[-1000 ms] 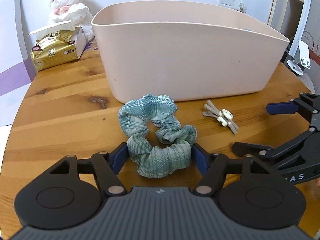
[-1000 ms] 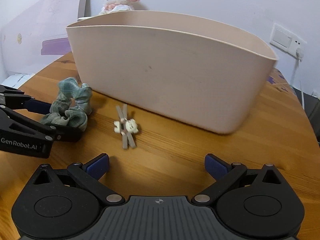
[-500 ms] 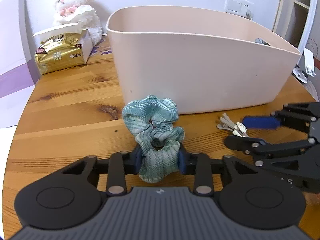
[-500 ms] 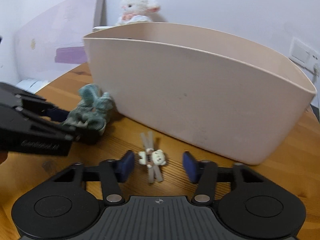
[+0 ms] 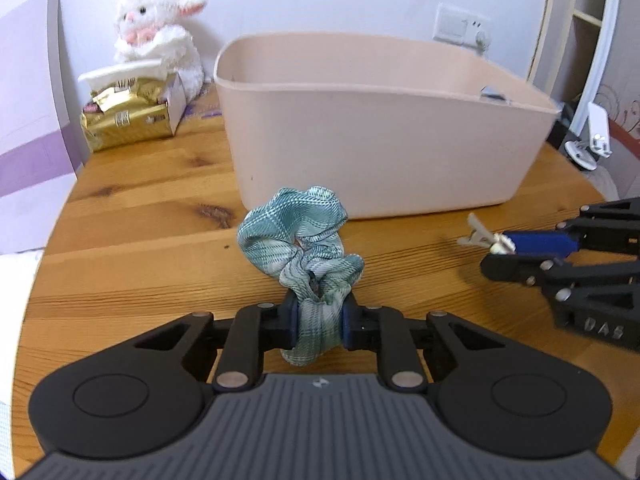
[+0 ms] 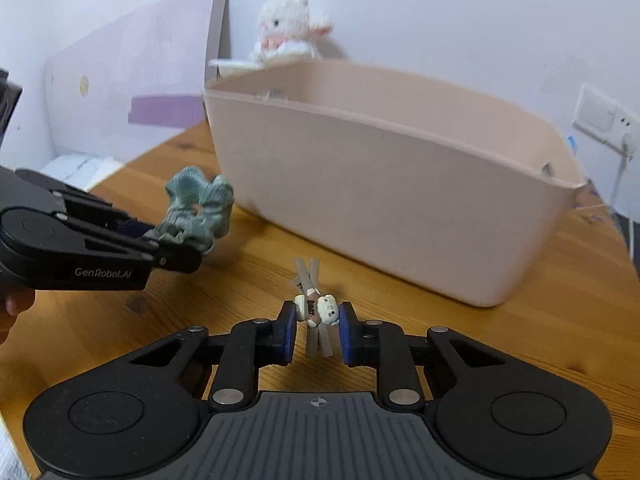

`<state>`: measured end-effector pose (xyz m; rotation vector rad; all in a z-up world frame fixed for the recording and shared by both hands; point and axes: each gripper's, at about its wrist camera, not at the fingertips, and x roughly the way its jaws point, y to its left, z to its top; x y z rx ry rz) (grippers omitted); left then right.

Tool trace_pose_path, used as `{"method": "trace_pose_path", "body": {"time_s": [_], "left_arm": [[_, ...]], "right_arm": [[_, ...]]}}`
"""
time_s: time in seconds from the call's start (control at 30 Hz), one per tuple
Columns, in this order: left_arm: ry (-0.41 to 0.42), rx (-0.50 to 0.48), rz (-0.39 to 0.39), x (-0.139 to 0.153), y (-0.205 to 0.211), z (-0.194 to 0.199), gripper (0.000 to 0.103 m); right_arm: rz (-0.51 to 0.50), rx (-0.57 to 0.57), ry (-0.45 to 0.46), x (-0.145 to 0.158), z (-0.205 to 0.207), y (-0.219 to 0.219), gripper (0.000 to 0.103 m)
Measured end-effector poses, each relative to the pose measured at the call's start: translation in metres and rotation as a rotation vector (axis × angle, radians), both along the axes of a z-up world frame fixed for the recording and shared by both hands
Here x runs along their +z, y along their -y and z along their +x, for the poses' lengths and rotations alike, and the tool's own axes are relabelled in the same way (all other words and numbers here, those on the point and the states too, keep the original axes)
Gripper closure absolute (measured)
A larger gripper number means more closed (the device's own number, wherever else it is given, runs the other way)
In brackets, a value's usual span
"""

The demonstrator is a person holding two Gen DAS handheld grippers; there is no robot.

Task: Organize objects
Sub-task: 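Lift both items over the basket and release them inside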

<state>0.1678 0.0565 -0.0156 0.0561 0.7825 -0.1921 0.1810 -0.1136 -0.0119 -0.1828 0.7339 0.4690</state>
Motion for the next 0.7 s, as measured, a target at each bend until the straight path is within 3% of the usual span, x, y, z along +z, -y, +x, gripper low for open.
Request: {"method": "trace_pose_path", "body": {"time_s": [0.37, 0.7], "left_arm": [[0.168, -0.030, 0.005, 0.071, 0.010, -0.024, 0.081], [0.247, -0.008, 0.042, 0.119, 0.027, 0.024, 0.081]], "right_arm": [[0.054, -0.032, 0.174, 0.080, -0.025, 0.039, 0.083], [0.094, -0.116, 0.304, 0.136, 0.006, 0.059, 0.083]]}}
